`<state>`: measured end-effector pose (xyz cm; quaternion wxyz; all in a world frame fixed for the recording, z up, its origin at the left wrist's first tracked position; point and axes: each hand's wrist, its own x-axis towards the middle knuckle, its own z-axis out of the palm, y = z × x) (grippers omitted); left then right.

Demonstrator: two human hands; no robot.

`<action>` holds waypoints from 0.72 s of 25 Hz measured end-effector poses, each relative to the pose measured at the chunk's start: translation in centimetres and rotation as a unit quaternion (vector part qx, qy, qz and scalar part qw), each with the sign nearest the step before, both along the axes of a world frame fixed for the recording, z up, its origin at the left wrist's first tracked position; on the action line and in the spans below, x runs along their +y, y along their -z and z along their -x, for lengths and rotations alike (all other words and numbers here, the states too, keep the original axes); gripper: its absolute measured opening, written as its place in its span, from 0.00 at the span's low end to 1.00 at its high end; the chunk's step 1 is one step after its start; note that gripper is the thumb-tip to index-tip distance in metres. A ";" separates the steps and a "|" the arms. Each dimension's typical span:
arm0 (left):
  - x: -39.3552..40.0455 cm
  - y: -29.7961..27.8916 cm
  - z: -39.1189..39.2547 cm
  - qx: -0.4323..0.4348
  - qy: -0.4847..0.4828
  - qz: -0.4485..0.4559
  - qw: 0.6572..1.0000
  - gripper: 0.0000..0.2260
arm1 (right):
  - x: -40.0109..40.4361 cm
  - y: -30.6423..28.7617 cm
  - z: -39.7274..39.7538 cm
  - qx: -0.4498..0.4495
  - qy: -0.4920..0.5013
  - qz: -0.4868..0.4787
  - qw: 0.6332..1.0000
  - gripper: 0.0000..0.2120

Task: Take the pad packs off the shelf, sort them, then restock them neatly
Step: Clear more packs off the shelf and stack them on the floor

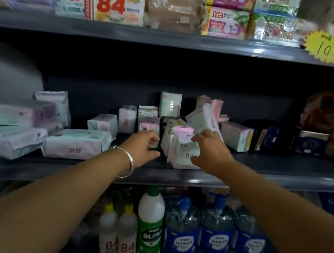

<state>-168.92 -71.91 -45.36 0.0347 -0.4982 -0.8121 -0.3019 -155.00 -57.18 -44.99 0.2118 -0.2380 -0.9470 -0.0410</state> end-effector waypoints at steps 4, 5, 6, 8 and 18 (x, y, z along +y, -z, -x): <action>4.1 -1.0 1.4 0.029 -0.006 -0.002 1.000 0.17 | 3.5 -1.6 1.3 -0.079 0.020 0.005 0.997 0.41; 5.2 -1.4 1.7 0.033 -0.006 -0.005 0.999 0.17 | 4.1 -1.8 1.6 -0.106 0.018 0.008 0.994 0.43; 6.3 -1.7 2.0 0.038 -0.007 -0.007 0.999 0.17 | 4.8 -1.9 1.9 -0.132 0.015 0.010 0.991 0.45; 8.5 -2.4 2.6 0.046 -0.014 -0.007 0.999 0.19 | 6.1 -2.0 2.4 -0.172 0.003 0.019 0.985 0.46; 15.7 -3.0 5.8 -0.022 -0.093 0.115 0.989 0.42 | 9.4 -2.9 3.3 -0.194 -0.050 0.082 0.976 0.34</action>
